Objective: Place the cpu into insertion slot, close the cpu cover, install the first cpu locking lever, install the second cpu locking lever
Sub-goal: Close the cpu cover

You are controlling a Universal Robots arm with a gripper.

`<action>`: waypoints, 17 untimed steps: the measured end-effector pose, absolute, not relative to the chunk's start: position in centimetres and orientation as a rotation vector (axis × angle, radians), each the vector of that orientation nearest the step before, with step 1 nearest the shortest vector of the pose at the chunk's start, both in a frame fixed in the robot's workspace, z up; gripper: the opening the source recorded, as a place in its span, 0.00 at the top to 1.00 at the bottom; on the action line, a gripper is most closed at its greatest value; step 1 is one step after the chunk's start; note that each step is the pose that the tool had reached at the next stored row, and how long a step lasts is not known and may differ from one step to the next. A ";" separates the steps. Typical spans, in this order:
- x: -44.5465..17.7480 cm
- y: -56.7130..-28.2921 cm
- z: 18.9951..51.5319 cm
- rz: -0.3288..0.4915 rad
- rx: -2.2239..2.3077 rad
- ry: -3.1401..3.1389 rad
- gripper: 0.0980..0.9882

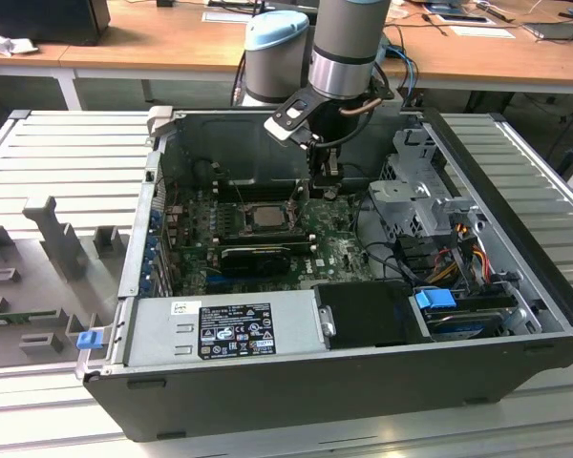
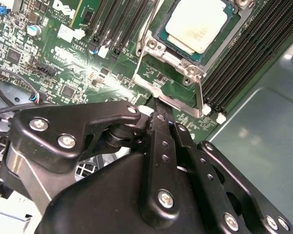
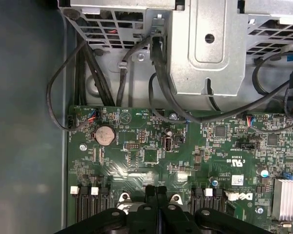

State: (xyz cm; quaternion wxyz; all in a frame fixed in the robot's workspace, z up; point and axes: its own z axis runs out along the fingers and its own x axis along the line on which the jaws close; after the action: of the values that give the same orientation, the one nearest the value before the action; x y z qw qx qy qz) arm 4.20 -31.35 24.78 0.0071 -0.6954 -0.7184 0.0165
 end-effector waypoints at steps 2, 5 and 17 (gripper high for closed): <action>4.0 -31.4 24.8 0.051 -2.175 -2.247 0.99; 3.8 -31.3 24.8 0.051 -2.175 -2.247 0.99; 3.1 -31.3 24.8 0.051 -2.175 -2.247 0.99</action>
State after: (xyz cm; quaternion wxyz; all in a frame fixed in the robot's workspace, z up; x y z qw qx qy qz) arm 3.07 -31.35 24.78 0.0071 -0.6953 -0.7185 0.0164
